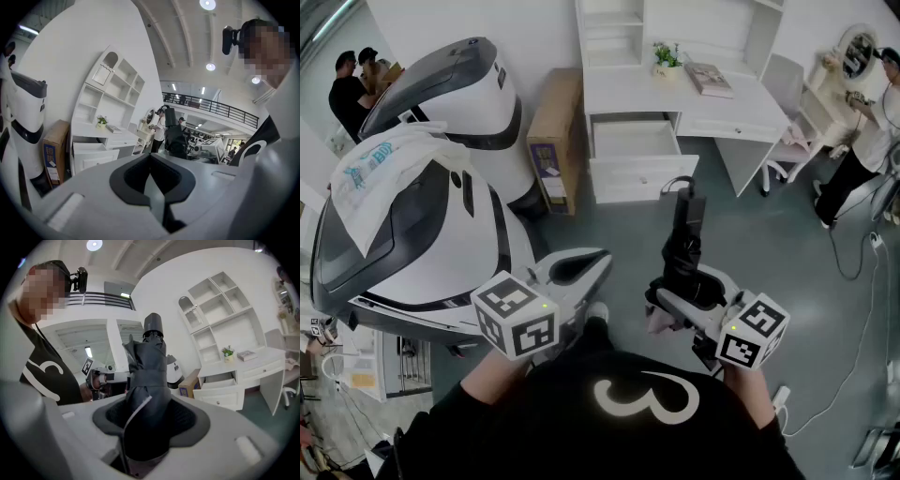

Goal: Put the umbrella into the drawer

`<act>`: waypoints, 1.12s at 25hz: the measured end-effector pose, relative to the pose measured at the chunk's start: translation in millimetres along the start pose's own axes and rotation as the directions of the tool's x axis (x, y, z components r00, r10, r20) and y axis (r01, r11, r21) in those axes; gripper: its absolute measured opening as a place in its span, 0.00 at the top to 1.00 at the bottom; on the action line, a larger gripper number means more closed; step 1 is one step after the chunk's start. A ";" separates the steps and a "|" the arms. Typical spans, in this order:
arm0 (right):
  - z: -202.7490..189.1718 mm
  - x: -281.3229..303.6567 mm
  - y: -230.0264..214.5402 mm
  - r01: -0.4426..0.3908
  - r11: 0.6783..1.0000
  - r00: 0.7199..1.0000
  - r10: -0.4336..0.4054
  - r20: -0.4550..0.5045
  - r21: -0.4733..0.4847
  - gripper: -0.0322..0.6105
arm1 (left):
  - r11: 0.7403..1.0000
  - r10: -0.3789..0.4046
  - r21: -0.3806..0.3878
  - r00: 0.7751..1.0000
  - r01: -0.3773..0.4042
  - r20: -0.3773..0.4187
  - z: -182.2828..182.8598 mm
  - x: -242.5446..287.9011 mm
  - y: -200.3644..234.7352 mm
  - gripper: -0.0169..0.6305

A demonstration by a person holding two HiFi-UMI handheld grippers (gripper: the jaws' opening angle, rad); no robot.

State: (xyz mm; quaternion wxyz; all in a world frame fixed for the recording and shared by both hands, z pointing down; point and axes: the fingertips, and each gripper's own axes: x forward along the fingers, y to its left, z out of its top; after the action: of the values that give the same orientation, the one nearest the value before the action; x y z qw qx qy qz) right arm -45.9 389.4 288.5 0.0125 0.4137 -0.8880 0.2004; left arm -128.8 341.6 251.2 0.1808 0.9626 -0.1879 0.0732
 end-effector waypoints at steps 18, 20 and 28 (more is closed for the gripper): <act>3.2 -9.3 -63.4 0.151 0.987 0.988 -0.153 -0.033 -0.050 0.58 | 0.994 -0.107 -0.004 0.994 0.107 -0.030 2.1 67.2 22.0 0.96; 7.4 -2.5 -83.2 0.163 0.986 0.986 -0.165 -0.033 -0.036 0.58 | 0.994 -0.113 -0.009 0.993 0.113 -0.036 5.9 83.3 35.8 0.96; 35.7 56.8 -184.8 0.189 0.982 0.979 -0.188 -0.081 -0.004 0.58 | 0.991 -0.121 -0.060 0.991 0.118 -0.064 29.8 164.1 128.3 0.96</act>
State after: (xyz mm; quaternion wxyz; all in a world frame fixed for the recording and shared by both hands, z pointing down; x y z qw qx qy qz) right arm 58.7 228.2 330.2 0.0665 0.4876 -0.8432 0.2166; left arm -25.7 164.5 299.0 0.2179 0.9637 -0.1257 0.0894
